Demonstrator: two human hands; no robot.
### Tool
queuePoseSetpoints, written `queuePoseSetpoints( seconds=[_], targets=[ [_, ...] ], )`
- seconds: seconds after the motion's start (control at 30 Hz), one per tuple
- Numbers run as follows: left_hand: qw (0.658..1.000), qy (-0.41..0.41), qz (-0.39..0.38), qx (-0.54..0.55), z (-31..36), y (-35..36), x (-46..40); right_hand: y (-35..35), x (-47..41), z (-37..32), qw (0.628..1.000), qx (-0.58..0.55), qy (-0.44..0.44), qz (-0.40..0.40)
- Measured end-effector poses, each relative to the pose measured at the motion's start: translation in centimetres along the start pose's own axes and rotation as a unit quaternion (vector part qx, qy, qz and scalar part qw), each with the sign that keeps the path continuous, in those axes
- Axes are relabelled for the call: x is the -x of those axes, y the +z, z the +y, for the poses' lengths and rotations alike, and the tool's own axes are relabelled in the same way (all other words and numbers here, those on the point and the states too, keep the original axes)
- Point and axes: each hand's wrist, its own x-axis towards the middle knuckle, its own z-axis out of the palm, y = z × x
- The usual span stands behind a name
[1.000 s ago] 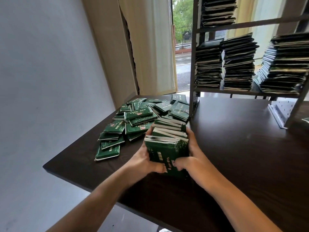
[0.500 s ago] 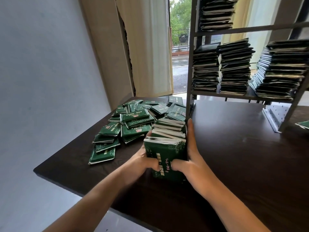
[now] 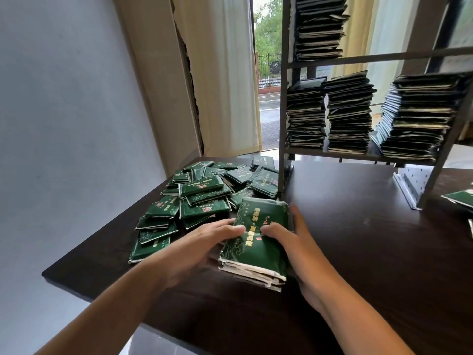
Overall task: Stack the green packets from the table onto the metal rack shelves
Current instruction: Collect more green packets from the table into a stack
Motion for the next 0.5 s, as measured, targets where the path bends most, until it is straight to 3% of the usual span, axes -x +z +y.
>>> queuePoseSetpoints(
  seconds=[0.1,0.17,0.2,0.27,0.33,0.4,0.5],
  targets=[
    [0.999,-0.007,0.035,0.007,-0.2,-1.4,0.4,0.0,0.3,0.1,0.999,0.001,0.036,-0.029],
    [0.991,0.004,0.123,-0.049,-0.8,-2.7,0.5,0.0,0.4,0.1,0.998,0.021,0.034,-0.044],
    [0.972,0.009,0.187,-0.143,-1.1,-3.6,0.7,0.2,0.6,0.0,0.997,0.037,0.035,-0.051],
    [0.891,-0.038,0.290,-0.348,-2.2,-5.6,1.1,0.4,0.8,-0.2,0.996,0.055,0.037,-0.057],
    [0.839,-0.143,0.287,-0.439,-3.4,-7.3,1.5,0.5,0.7,-0.2,0.997,0.056,0.030,-0.048],
    [0.825,-0.211,0.252,-0.459,-4.1,-7.8,2.1,0.6,0.8,-0.4,0.997,0.060,0.027,-0.044],
    [0.823,-0.199,0.253,-0.467,-4.7,-7.8,2.4,0.8,1.1,-0.7,0.997,0.053,0.024,-0.045]
  ],
)
